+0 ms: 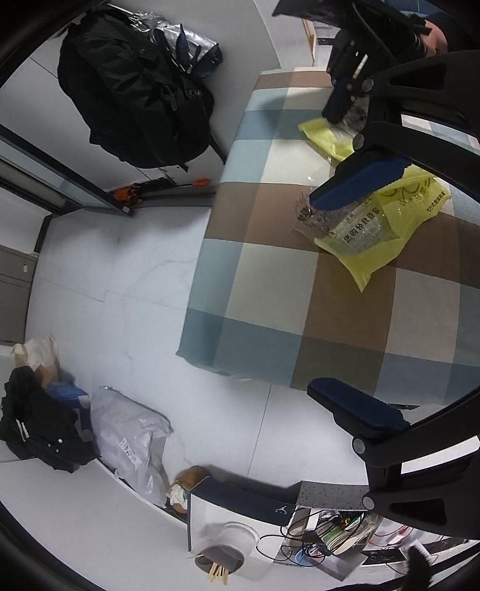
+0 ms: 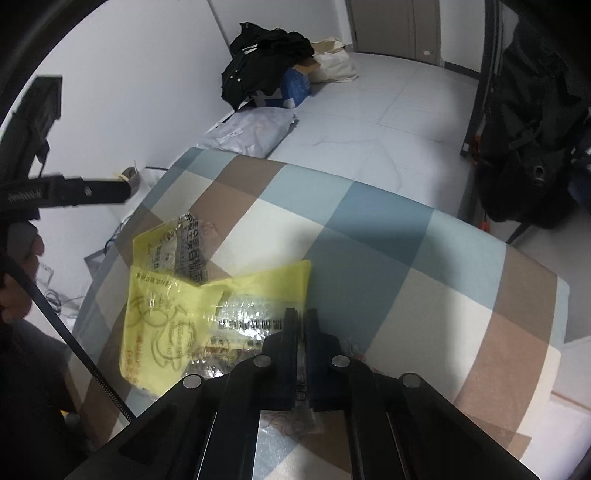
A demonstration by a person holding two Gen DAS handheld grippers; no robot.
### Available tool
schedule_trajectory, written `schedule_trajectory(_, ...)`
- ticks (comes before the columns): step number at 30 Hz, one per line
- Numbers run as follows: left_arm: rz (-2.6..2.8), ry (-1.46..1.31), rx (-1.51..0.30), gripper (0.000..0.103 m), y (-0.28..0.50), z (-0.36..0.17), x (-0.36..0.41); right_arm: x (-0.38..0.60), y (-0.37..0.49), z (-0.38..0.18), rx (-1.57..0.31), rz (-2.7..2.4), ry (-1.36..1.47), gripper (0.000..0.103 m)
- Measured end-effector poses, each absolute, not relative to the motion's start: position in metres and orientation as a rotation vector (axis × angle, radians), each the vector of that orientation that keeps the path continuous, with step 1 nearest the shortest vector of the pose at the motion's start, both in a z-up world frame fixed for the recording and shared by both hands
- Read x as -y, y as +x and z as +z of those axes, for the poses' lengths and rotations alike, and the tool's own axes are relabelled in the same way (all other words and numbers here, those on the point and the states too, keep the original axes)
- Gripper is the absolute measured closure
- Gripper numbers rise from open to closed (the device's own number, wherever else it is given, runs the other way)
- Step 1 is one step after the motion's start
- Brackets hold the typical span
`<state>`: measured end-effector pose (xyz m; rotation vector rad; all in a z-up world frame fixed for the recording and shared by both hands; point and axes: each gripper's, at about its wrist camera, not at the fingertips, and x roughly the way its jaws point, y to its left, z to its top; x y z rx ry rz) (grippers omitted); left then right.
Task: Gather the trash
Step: 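Grasp a yellow snack bag with the right gripper while the left grasps another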
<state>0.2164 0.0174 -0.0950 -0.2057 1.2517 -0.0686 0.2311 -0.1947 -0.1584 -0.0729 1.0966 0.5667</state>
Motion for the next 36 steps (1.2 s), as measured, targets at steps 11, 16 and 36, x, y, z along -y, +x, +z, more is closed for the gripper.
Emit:
schedule_trajectory(11, -0.119, -0.096, -1.302, 0.013, 0.217, -0.117, 0.001, 0.235, 0.230, -0.118, -0.979, 0.520, 0.070, 0.101)
schedule_trajectory(16, -0.158, -0.075, -1.307, 0.013, 0.215, -0.121, 0.010, 0.254, 0.230, -0.107, -0.937, 0.474, 0.118, 0.101)
schedule_trajectory(36, -0.187, 0.163, -1.257, 0.087, 0.197, -0.121, 0.043, 0.282, 0.226, -0.090, -0.889, 0.398, 0.148, 0.101)
